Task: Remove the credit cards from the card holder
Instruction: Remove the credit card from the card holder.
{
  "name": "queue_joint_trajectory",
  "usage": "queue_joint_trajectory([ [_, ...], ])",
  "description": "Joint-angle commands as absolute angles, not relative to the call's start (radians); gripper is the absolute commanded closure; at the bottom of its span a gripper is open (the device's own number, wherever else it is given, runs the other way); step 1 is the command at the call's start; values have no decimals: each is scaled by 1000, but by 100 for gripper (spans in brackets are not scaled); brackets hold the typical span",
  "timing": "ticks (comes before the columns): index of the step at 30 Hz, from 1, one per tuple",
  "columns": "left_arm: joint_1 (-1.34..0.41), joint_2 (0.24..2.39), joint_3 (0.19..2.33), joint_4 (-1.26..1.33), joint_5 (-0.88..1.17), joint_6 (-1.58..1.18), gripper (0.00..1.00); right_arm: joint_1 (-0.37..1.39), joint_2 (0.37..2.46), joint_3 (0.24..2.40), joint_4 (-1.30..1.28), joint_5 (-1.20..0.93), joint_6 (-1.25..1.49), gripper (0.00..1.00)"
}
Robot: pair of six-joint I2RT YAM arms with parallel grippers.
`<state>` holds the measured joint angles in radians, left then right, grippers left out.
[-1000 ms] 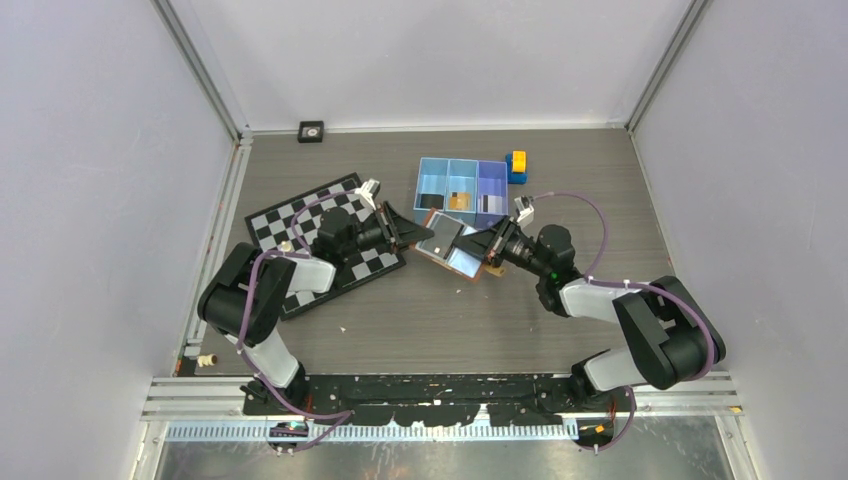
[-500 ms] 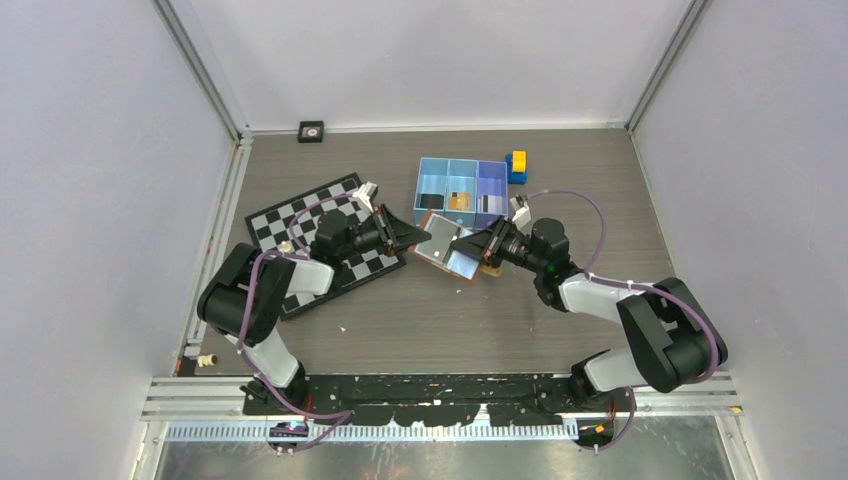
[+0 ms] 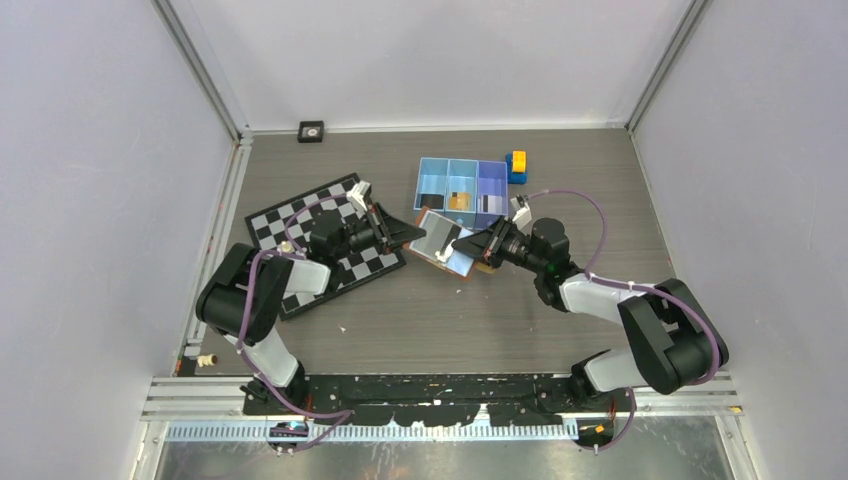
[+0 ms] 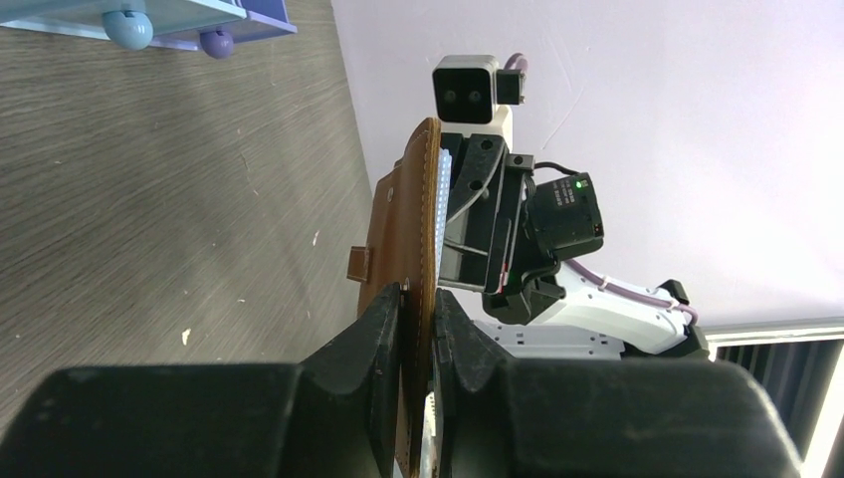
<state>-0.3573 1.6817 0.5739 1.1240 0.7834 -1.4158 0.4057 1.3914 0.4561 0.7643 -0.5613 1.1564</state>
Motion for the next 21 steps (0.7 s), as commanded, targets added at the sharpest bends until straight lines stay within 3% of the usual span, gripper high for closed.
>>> queue_joint_trajectory([
  [1,-340,1645,570,1264,813,-1459,100,403,1363,485,770,-547,1138,100],
  [7,-337,1653,570,1278,815,-1474,100,403,1371,480,810,-562,1149,99],
  [11,-337,1658,568,1286,816,-1484,100,403,1391,462,904,-585,1194,76],
  [21,-344,1696,567,1378,819,-1544,100,403,1458,460,1013,-614,1260,58],
])
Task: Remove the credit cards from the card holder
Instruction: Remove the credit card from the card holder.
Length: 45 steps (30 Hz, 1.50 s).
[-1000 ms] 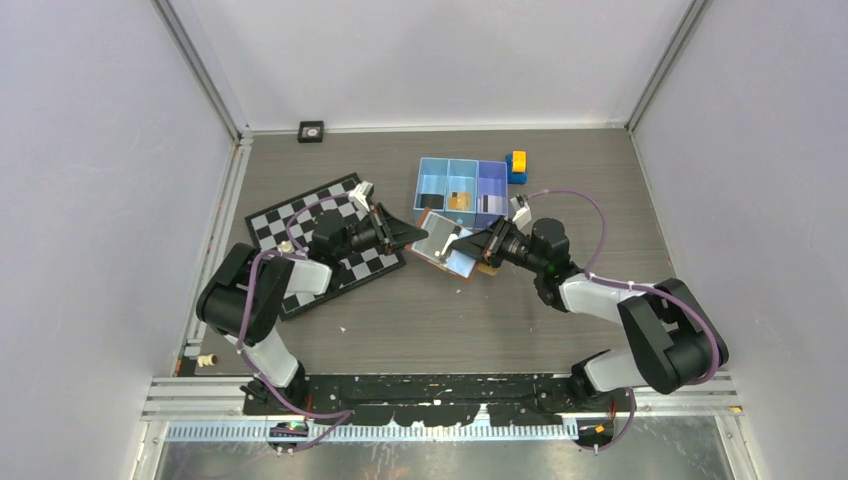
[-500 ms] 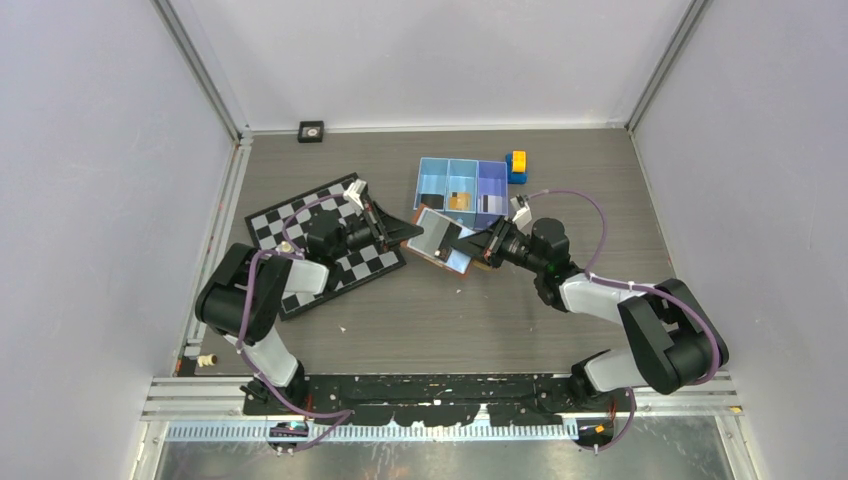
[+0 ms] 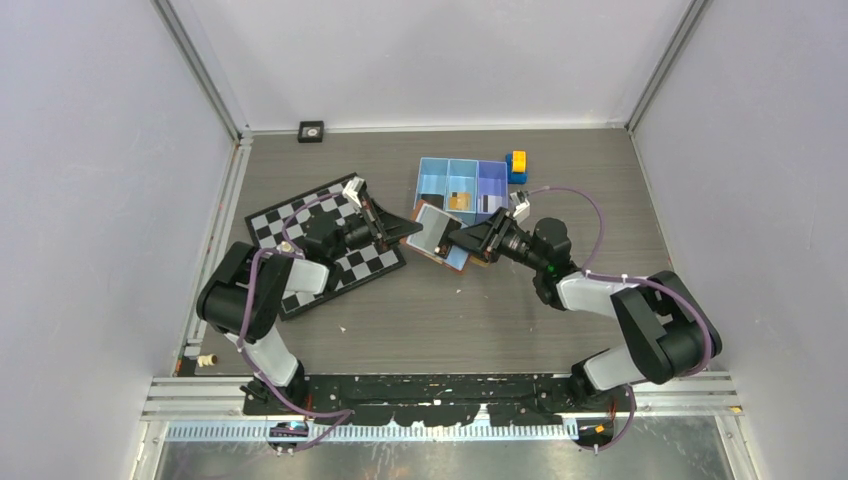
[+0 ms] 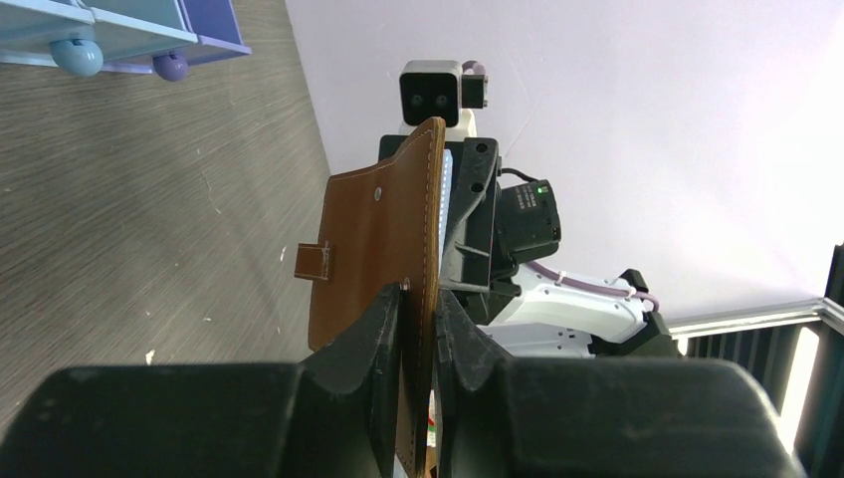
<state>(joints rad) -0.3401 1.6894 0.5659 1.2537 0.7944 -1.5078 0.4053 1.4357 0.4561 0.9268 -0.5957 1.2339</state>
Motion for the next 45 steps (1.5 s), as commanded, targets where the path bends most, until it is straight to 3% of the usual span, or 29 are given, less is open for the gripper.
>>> queue_joint_trajectory([
  [1,-346,1695,568,1378,819,-1543,100,403,1462,460,1017,-615,1262,57],
  [6,-358,1696,571,1378,816,-1541,100,403,1489,458,1071,-622,1284,55],
  [11,-380,1718,583,1366,815,-1534,100,403,1514,456,1136,-633,1318,61],
  [15,-382,1717,584,1364,815,-1535,100,402,1519,457,1140,-633,1319,70],
  [20,-378,1709,583,1355,817,-1534,100,395,1505,456,1120,-626,1306,94],
  [22,-372,1708,581,1356,818,-1535,100,387,1494,451,1106,-618,1301,99],
  [45,-259,1610,521,1341,815,-1545,100,374,1441,469,934,-605,1204,100],
])
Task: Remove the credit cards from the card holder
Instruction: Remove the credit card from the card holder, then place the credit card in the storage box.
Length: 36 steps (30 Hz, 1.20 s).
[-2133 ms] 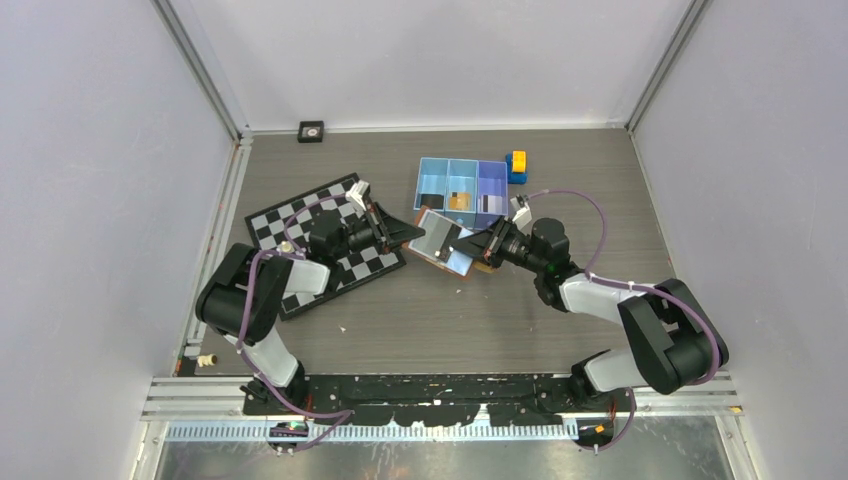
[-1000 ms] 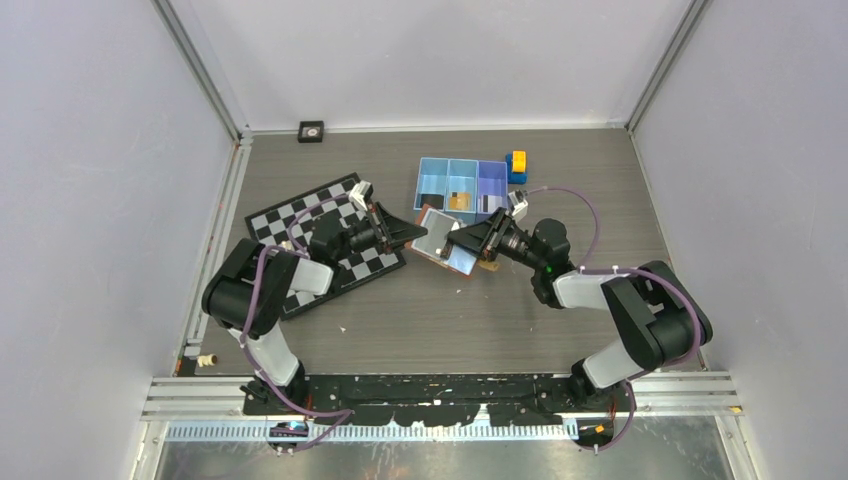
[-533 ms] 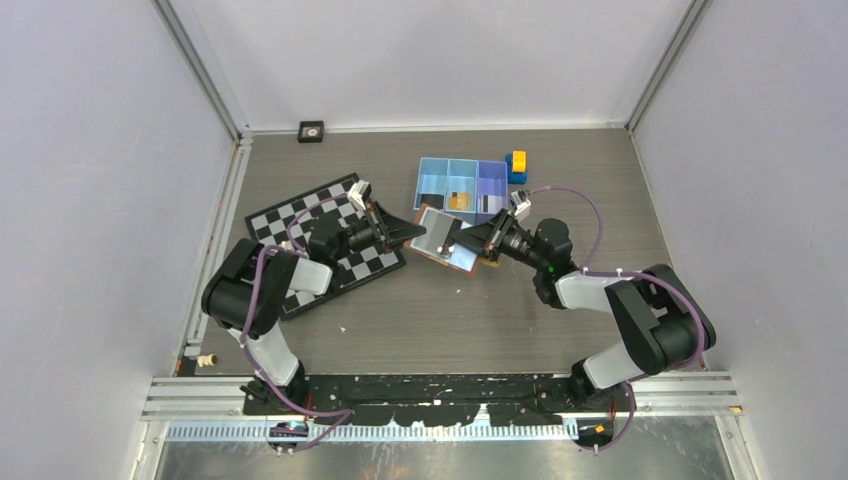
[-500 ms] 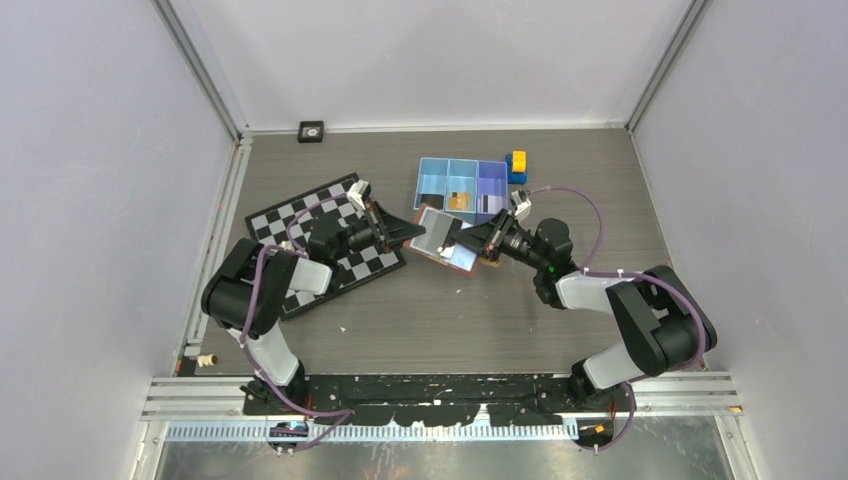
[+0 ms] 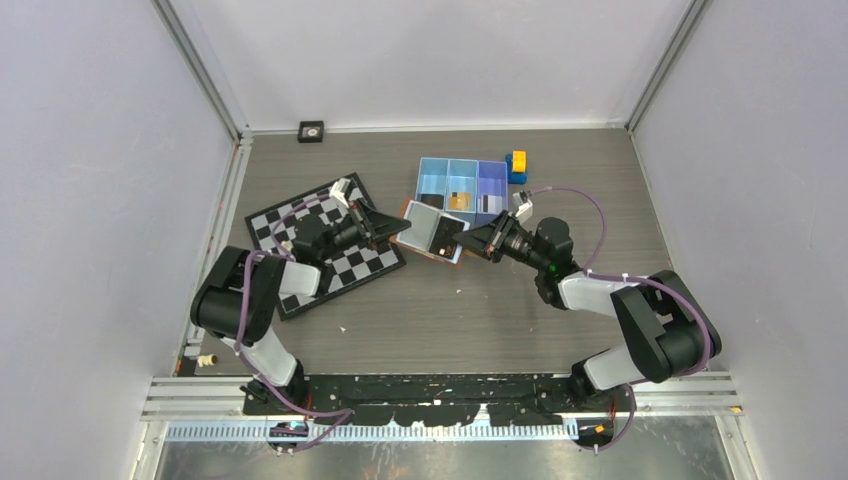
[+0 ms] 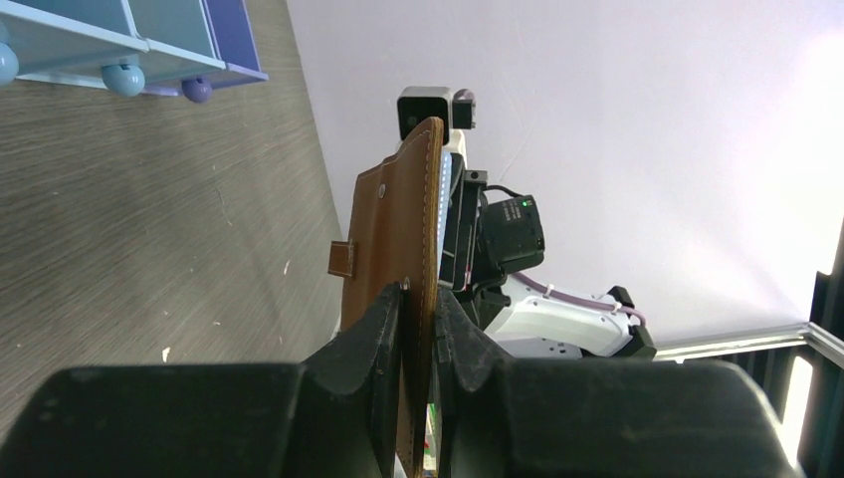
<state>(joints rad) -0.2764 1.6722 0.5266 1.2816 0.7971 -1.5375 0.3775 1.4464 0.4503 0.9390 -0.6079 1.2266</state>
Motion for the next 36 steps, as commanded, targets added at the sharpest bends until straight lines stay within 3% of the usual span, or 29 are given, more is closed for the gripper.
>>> queue_joint_trajectory([
  [1,-252,1605,517,1341,812,-1545,100,374,1444,471,937,-608,1207,100],
  [17,-208,1491,488,1144,786,-1436,100,374,1450,473,954,-620,1216,100],
  [22,-181,1399,475,979,747,-1343,100,372,1419,484,921,-629,1204,100],
  [25,-178,1297,474,750,670,-1219,100,358,1362,540,743,-626,1123,100],
  [28,-178,1191,481,592,596,-1132,100,356,1312,635,389,-557,964,99],
  [36,-177,909,534,144,299,-892,100,340,1375,868,118,-478,862,100],
])
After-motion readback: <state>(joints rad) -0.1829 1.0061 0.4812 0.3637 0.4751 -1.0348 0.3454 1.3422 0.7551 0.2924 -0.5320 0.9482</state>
